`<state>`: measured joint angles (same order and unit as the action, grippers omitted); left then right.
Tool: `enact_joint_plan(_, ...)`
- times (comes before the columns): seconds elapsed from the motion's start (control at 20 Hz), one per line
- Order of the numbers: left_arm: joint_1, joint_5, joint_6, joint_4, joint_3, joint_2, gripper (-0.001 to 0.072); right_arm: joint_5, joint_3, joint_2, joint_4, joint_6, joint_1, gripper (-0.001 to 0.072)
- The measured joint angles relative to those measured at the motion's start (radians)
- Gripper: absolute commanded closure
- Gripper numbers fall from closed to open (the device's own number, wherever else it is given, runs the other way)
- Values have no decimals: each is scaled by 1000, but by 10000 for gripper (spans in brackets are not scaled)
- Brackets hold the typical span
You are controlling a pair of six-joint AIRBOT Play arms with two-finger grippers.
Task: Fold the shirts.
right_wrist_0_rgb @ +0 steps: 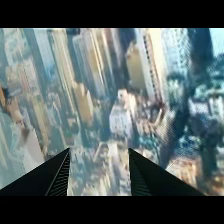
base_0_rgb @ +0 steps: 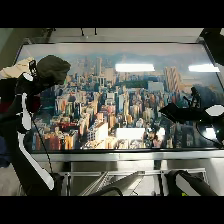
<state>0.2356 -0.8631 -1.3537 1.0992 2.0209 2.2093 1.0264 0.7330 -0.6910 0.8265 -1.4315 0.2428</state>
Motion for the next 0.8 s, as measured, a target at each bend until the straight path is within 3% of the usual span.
enact_joint_plan(0.05, -5, -5, -1, 1, 1, -13, 697, -1, 0, -1, 0, 0, 0, 329)
enact_joint_plan(0.1, -10, -12, -4, 0, 2, -34, 697, -4, 0, -2, 0, 1, 0, 406)
enact_joint_plan(0.15, -15, -23, -4, -1, 3, -64, 697, -5, 0, -3, 0, 5, 0, 422)
enact_joint_plan(0.35, -58, -165, 21, -49, 5, -206, 697, -5, 0, -3, 0, 35, 0, 422)
enact_joint_plan(0.5, -132, -387, 35, -113, -14, -311, 697, -7, 0, -3, 0, 80, 0, 417)
enact_joint_plan(0.65, -259, -575, 42, -156, -142, -430, 697, 6, 0, -3, 3, 134, 0, 406)
enact_joint_plan(0.75, -364, -631, 43, -163, -290, -515, 697, 35, 0, -2, 3, 153, 0, 403)
enact_joint_plan(0.8, -420, -641, 43, -166, -375, -557, 697, 55, 0, -2, 3, 161, 0, 312)
